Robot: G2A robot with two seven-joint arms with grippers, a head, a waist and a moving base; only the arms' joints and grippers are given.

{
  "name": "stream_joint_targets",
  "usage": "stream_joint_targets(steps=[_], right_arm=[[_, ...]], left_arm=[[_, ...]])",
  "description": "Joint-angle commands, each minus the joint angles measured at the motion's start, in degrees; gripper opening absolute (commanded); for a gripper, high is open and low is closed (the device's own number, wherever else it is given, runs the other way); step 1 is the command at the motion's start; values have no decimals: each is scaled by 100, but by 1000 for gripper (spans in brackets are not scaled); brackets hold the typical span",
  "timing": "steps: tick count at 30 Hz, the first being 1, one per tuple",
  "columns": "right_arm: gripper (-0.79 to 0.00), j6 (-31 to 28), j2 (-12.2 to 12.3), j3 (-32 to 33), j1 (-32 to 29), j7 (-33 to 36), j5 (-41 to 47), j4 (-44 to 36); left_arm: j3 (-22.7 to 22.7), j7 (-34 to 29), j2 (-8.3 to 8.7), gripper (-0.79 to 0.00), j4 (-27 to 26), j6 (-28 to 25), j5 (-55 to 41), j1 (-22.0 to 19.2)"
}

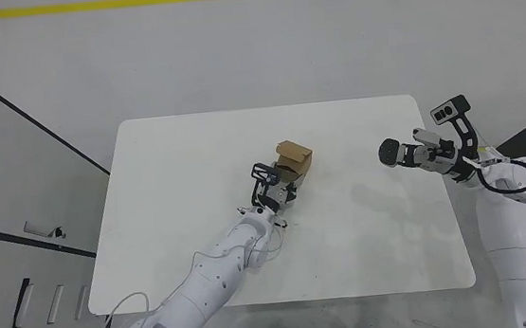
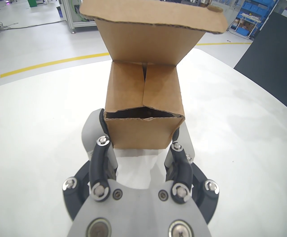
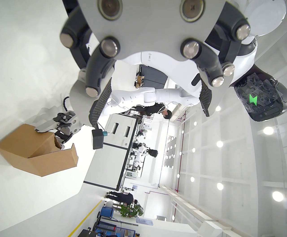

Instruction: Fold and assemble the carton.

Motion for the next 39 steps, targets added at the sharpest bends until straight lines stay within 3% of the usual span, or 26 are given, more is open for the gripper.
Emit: stream_joint_targets(steps=[1,18,39], right_arm=[[0,0,0,0,0,0,0,0],[0,0,0,0,0,0,0,0],[0,0,0,0,0,0,0,0]], left_arm=[[-24,-15,2,-533,-27,-3,49,20],[-266,-133,36,-496,-392,-119,413,222],[-511,-201,98,-517,-750,-454,859,440]])
